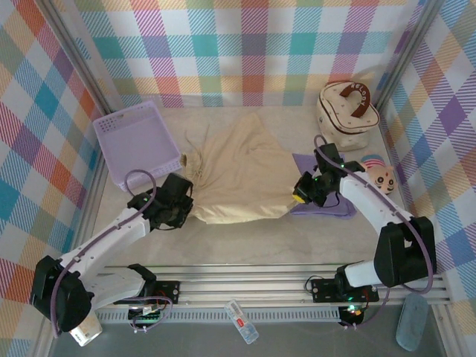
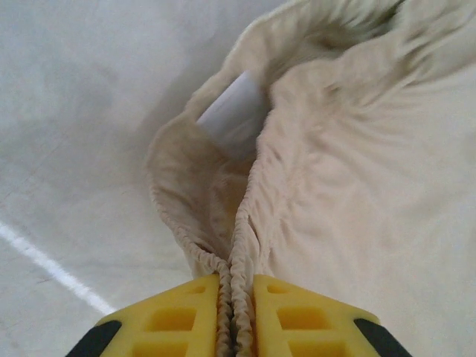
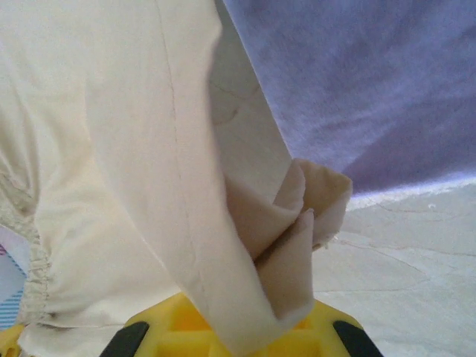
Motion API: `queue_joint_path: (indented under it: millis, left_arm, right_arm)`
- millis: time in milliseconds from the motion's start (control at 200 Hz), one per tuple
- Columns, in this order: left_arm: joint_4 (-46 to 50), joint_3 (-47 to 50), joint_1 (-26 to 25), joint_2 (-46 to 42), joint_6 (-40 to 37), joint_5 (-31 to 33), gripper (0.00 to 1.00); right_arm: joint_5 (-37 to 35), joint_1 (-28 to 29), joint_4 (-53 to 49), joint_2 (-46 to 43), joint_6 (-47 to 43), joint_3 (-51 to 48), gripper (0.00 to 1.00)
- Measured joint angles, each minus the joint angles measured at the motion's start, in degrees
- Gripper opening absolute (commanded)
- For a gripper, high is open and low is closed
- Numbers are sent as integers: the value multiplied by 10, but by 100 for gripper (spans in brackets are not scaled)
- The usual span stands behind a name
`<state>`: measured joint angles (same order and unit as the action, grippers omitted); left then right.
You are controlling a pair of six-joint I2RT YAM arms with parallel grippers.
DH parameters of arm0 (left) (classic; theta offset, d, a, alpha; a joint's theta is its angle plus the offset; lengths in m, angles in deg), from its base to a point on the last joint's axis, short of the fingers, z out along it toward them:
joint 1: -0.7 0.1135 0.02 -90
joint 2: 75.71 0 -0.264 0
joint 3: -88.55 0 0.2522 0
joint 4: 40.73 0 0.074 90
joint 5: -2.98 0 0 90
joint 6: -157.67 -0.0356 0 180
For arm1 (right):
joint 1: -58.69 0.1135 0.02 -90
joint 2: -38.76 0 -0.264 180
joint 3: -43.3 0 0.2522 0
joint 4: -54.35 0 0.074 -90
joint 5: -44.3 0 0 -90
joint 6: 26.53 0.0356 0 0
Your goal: Fold and stack the mixed laundry pile
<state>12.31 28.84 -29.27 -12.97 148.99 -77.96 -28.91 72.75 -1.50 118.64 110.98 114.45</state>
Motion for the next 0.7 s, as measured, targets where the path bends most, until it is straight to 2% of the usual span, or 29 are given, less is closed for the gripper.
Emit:
queue_joint_path:
  millis: [85,180,265,380,545,625,700]
  left_arm:
    - [-1,-25,35,2,-33,-17,0]
    - [2,-59,71,15,-75,-42,0]
    - [19,-128,98,53,-125,-65,0]
    - [43,-297,122,152,-203,-91,0]
    - [51,-574,148,297,-284,-128,0]
    - [50,-702,160,356,-317,-146,0]
    - [49,-801,163,391,-348,-157,0]
  right_arm:
    - [12,-13,-2,2,-3,14,0]
    - [39,-27,-6,12,-14,46,0]
    - [68,-49,-13,40,-25,105,0]
    - [104,-87,-24,117,-42,253,0]
    - [137,-125,-29,239,-62,552,0]
    - [163,-139,-16,261,-62,652,0]
    - [185,-151,1,257,-63,702,0]
